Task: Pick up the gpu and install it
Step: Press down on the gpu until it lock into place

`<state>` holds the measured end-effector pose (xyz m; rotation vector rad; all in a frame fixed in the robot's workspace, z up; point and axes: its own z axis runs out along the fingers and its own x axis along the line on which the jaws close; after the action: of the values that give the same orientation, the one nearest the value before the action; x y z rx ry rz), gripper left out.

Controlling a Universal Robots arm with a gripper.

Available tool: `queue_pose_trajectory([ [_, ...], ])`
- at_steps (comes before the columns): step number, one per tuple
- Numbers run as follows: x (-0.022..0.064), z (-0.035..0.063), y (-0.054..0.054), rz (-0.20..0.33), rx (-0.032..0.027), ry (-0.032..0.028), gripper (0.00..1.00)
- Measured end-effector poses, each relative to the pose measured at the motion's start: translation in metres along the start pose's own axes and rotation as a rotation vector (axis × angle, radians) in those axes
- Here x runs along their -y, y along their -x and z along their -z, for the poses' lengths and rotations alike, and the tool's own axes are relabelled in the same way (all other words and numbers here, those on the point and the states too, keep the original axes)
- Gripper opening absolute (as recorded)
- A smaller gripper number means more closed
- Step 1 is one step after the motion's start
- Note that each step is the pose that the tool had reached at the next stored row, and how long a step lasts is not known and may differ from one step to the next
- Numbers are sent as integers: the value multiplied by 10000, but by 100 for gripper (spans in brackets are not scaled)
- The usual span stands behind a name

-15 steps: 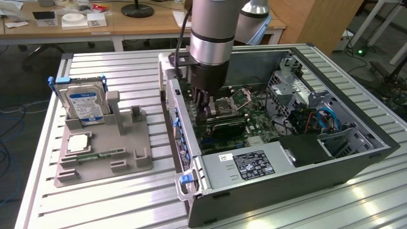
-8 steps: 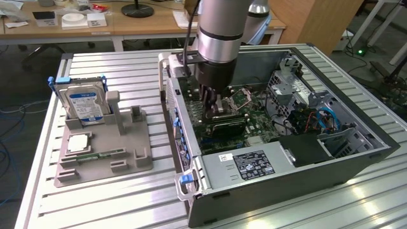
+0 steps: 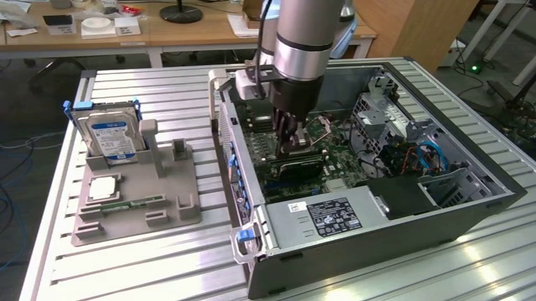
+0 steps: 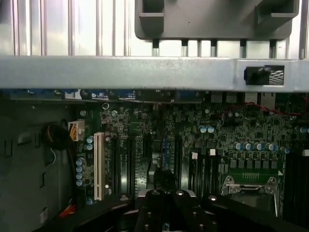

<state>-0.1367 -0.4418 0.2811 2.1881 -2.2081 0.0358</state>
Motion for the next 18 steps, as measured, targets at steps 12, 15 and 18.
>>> queue_pose_trajectory([
  [12,116,-39,-97,21,121,1,11],
  [15,115,-53,-89,20,121,0,11],
  [18,115,-80,-78,19,126,0,11],
])
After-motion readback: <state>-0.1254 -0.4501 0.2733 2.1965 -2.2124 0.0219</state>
